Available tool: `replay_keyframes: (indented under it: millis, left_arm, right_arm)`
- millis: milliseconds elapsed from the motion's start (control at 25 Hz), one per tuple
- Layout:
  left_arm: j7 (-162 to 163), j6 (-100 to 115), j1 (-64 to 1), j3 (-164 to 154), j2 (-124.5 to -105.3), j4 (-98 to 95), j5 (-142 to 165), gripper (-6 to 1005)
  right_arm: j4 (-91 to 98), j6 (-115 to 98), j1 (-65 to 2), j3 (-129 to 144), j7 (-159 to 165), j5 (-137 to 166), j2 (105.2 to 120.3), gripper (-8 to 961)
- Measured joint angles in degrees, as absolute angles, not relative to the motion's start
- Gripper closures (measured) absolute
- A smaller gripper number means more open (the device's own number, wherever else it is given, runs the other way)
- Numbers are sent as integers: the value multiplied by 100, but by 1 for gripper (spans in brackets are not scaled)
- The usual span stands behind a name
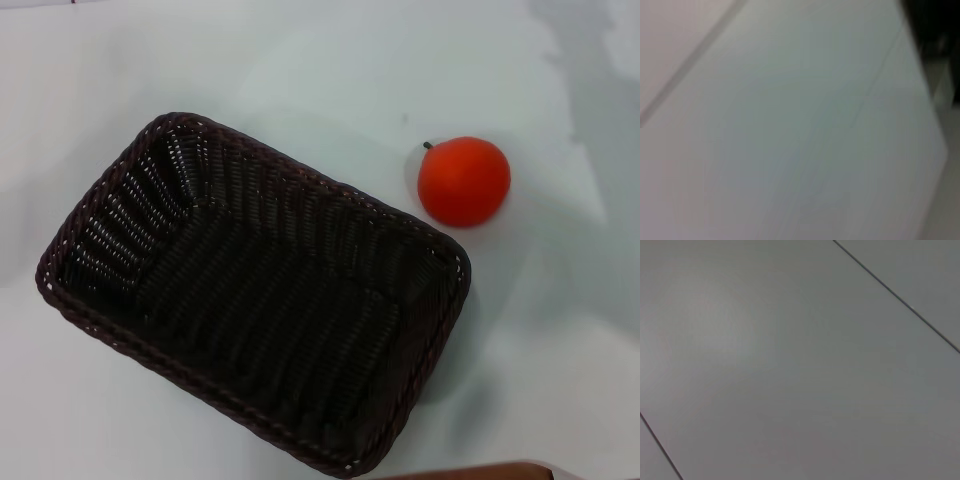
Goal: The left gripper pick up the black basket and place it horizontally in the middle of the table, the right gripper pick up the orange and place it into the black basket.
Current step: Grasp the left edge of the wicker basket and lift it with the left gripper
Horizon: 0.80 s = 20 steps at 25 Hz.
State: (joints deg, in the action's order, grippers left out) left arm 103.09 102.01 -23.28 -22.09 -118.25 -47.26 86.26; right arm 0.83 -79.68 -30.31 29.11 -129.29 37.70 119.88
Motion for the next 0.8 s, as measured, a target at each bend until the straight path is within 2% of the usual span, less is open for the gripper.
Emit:
replay_keyframes:
  millis: [320,800]
  left_arm:
    - [12195,10524,-2609,-2410,-11458,-6260,10877,216]
    - [12202,10348,-2621,-2945,-11629,-7104,11854,246]
  right_arm:
    - [104,-7854,-3021,2936,-12929,3771,11978,174]
    - [123,-7690,-3029,2936,-12929,3770,11966,175]
